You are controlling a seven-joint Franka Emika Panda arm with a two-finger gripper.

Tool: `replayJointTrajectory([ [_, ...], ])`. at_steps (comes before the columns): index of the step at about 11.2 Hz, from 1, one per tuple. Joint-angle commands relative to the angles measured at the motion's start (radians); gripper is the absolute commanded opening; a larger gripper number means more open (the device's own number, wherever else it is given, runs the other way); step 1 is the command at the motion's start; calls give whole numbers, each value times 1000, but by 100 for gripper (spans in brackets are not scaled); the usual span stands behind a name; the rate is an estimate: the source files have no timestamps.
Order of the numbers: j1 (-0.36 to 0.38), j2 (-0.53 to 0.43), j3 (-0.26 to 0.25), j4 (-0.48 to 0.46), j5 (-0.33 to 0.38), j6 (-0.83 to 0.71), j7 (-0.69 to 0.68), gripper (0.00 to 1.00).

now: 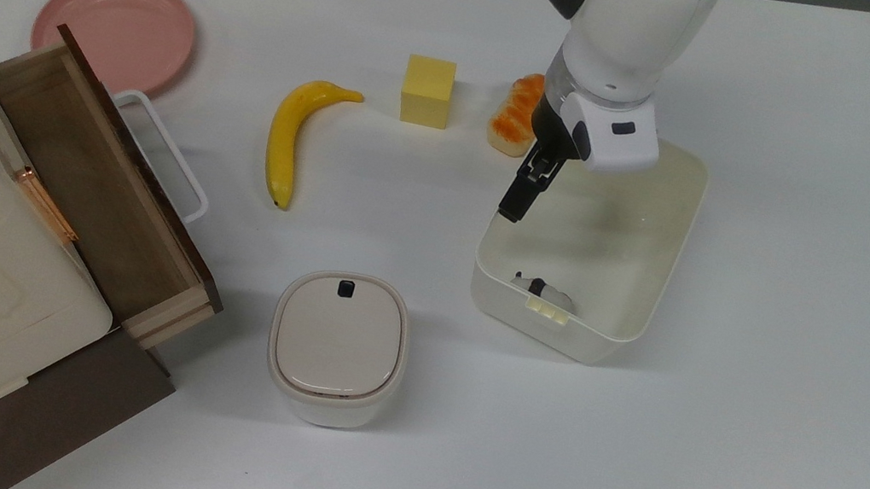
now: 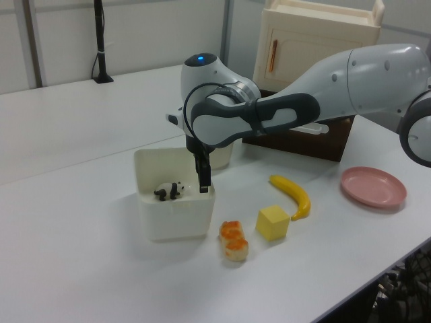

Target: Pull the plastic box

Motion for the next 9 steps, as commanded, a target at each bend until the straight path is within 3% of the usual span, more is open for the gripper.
replayJointTrajectory([
  [1, 13, -72, -36, -66, -17, -12, -21, 100],
  [4, 15, -118, -57, -115, -17, -18, -32, 100],
  [9, 18, -118, -94, -131, -23, -20, -63, 100],
])
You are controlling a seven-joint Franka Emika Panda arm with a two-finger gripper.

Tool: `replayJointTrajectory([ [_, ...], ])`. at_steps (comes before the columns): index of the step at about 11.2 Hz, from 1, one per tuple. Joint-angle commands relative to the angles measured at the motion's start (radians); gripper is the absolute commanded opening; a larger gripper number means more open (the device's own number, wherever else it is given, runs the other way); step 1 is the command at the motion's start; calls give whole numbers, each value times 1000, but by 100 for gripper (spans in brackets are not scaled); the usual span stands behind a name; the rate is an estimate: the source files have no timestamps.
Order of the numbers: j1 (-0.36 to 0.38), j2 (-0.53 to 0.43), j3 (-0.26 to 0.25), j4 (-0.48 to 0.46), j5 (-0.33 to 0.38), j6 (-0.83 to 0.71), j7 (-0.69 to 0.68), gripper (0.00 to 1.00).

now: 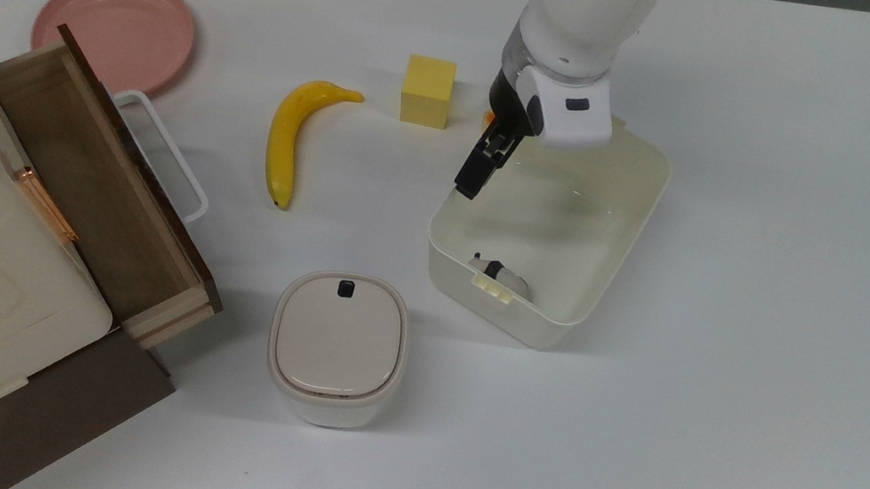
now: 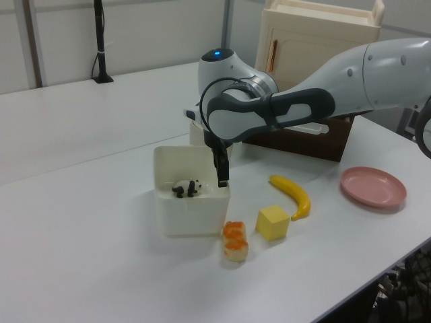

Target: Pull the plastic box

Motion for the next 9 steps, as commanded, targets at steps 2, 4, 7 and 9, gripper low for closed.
replayJointTrajectory([
  [2, 17, -40, -45, -49, -24, -13, -51, 100],
  [4, 17, -45, -53, -56, -25, -16, -67, 100],
  [7, 17, -51, -65, -58, -23, -19, -78, 100],
  [9, 16, -49, -65, -32, 11, -17, 82, 100],
])
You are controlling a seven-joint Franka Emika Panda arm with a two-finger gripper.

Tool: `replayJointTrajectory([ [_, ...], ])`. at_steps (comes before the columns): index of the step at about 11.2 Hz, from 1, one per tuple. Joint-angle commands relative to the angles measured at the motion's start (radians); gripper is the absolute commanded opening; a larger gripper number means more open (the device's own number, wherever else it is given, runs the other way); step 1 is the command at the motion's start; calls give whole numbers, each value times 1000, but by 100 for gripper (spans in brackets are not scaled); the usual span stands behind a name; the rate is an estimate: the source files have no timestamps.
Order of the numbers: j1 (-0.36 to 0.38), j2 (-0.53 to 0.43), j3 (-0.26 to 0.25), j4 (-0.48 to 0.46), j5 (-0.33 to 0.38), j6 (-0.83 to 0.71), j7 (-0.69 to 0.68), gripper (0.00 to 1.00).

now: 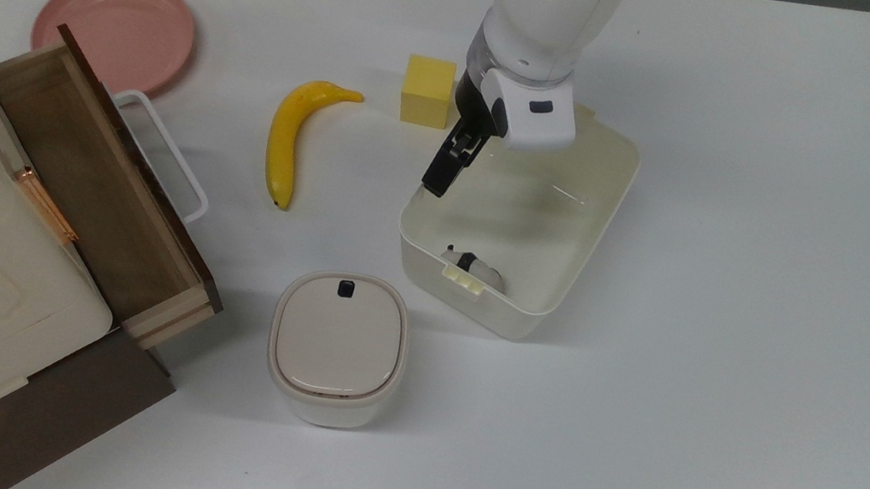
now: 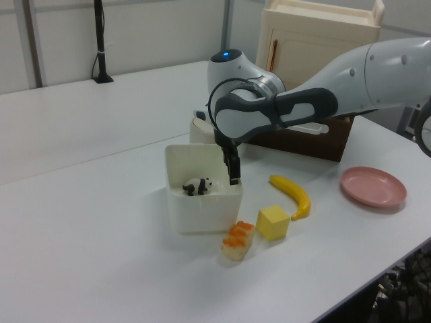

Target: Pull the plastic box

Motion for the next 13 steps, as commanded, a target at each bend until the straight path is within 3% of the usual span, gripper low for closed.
replayJointTrajectory([
  [1, 15, -35, -9, 18, 44, -14, 333, 100],
  [4, 17, -57, -3, 77, 145, -37, 791, 100],
  [7, -31, -157, -3, 80, 147, -138, 1072, 100],
  [10, -101, -242, -6, 36, 149, -155, 1151, 100],
  [13, -108, -270, -51, -9, 149, -159, 1049, 100],
])
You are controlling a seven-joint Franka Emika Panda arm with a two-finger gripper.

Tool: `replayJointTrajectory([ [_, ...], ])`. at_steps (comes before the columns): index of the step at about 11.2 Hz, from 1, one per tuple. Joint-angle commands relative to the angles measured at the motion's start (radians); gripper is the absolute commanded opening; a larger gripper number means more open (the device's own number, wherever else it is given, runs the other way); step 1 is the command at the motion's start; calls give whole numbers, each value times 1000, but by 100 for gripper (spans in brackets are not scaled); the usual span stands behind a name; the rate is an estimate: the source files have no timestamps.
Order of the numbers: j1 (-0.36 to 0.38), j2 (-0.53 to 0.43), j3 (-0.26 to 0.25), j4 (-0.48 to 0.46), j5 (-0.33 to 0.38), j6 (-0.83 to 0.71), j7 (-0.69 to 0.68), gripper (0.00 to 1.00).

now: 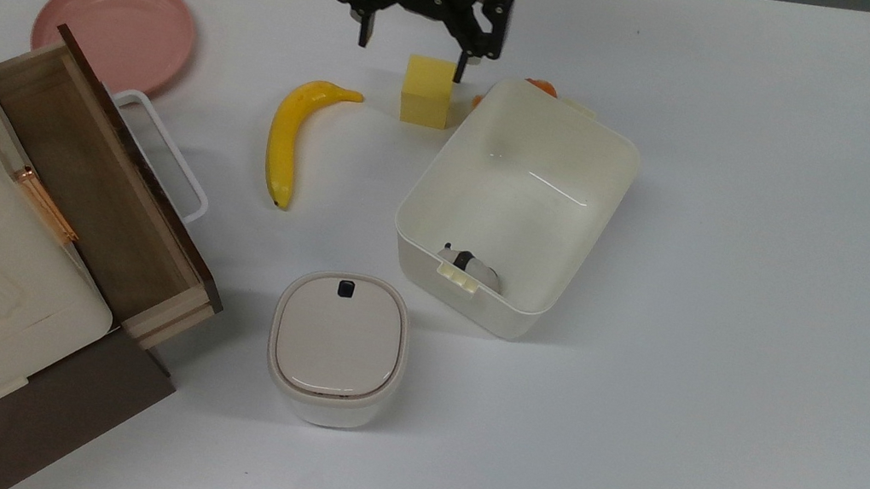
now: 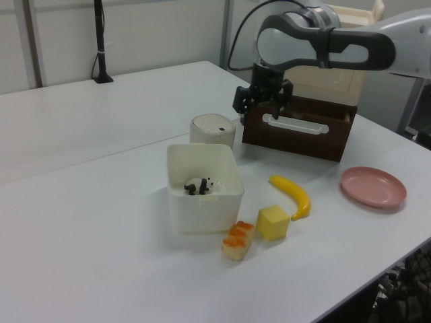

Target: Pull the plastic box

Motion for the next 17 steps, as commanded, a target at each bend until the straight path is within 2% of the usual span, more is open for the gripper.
replayJointTrajectory([
  [1, 12, -50, -69, -79, 17, -4, -112, 100],
  [4, 18, -67, -101, -84, 28, -3, -118, 100],
  [7, 42, -70, -108, -74, 49, 3, -113, 100],
  [9, 45, -87, -109, -70, 107, 7, -119, 100],
  [11, 44, -86, -112, -59, 137, 7, -115, 100],
  [12, 42, -90, -137, -41, 190, 0, -118, 100],
  [13, 45, -92, -143, -32, 204, -4, -119, 100],
  [17, 45, -89, -140, -2, 201, -56, -121, 100],
])
